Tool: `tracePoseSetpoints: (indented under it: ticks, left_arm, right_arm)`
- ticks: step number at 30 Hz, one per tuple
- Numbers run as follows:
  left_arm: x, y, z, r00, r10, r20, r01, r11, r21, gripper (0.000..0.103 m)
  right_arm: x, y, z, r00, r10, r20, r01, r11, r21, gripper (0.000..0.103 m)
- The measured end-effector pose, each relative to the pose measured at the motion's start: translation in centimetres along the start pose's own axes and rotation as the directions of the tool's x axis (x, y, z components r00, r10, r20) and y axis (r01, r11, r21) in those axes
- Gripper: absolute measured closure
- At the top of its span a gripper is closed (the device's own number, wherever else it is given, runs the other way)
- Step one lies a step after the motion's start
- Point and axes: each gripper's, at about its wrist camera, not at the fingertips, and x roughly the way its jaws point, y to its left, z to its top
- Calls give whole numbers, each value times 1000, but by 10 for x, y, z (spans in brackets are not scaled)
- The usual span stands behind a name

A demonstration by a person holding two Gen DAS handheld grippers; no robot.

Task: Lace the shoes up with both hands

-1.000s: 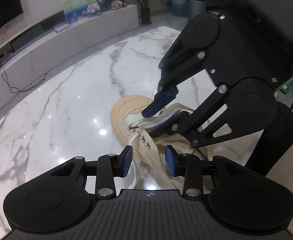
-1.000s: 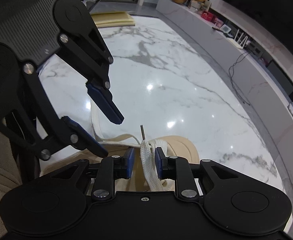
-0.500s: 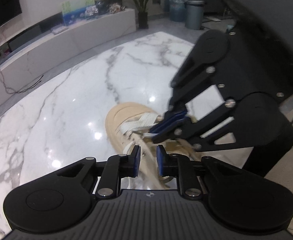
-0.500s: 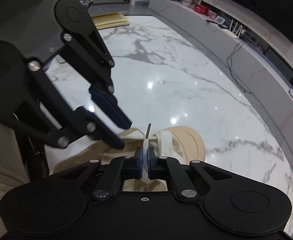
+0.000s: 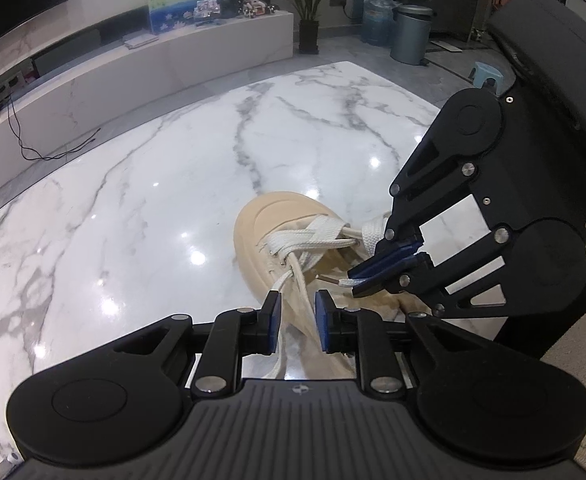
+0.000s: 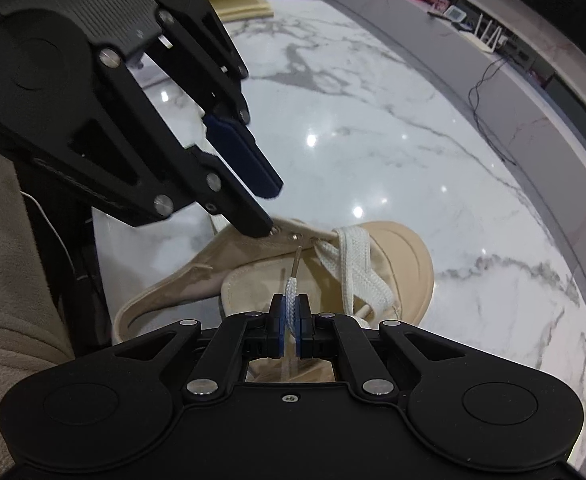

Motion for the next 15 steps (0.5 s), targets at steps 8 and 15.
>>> tracePoseSetpoints:
  ticks: [8, 15]
  left_arm:
    - [-1, -2, 1, 1000, -4, 1, 4, 1000, 18, 85]
    - [1, -2, 2, 1000, -6, -2, 6, 1000, 25, 85]
  right_arm:
    - [3, 1, 3, 1000, 12, -3, -12, 1000, -10, 100]
    - [4, 2, 5, 1000, 18, -2, -18, 1000, -21, 100]
